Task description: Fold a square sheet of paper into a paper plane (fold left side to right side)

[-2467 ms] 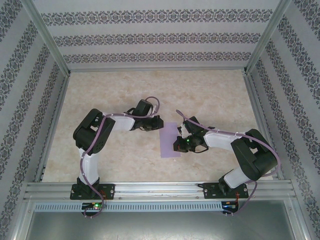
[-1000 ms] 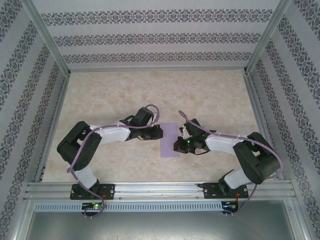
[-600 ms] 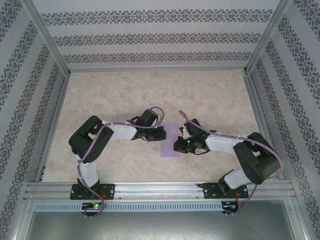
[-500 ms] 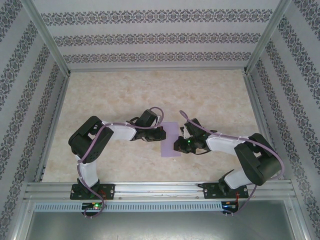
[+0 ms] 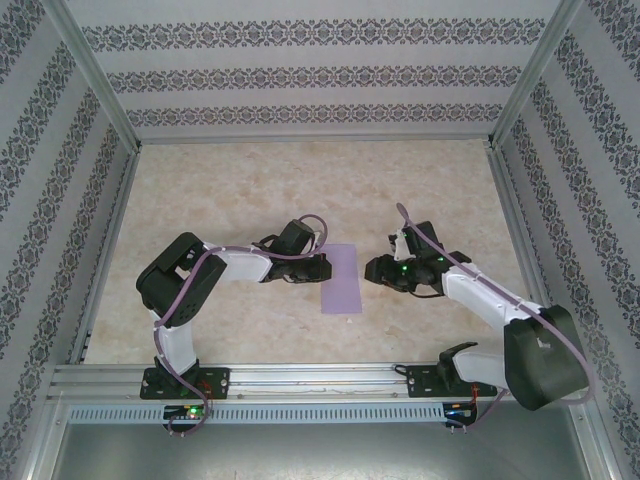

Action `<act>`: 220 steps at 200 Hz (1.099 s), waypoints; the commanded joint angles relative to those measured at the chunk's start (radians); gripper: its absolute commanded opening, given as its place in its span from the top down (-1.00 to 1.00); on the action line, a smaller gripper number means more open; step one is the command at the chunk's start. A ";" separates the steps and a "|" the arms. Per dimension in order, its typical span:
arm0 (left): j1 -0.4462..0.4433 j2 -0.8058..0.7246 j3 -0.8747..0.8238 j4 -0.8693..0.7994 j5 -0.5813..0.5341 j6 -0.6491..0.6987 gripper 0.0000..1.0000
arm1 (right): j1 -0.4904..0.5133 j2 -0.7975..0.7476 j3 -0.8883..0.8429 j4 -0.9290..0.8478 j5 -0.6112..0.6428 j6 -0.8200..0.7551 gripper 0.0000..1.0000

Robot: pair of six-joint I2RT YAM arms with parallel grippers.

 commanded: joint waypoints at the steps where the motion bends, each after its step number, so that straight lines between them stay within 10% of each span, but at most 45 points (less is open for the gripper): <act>1: -0.011 0.012 -0.007 -0.113 -0.044 0.044 0.82 | -0.031 -0.053 -0.028 -0.086 -0.064 -0.051 -0.08; 99: -0.009 0.028 0.002 -0.104 0.002 0.064 0.82 | -0.033 -0.069 -0.136 -0.005 -0.280 0.050 0.01; 220: -0.011 0.027 0.000 -0.094 0.008 0.061 0.82 | 0.115 0.087 -0.114 0.123 -0.172 0.133 -0.01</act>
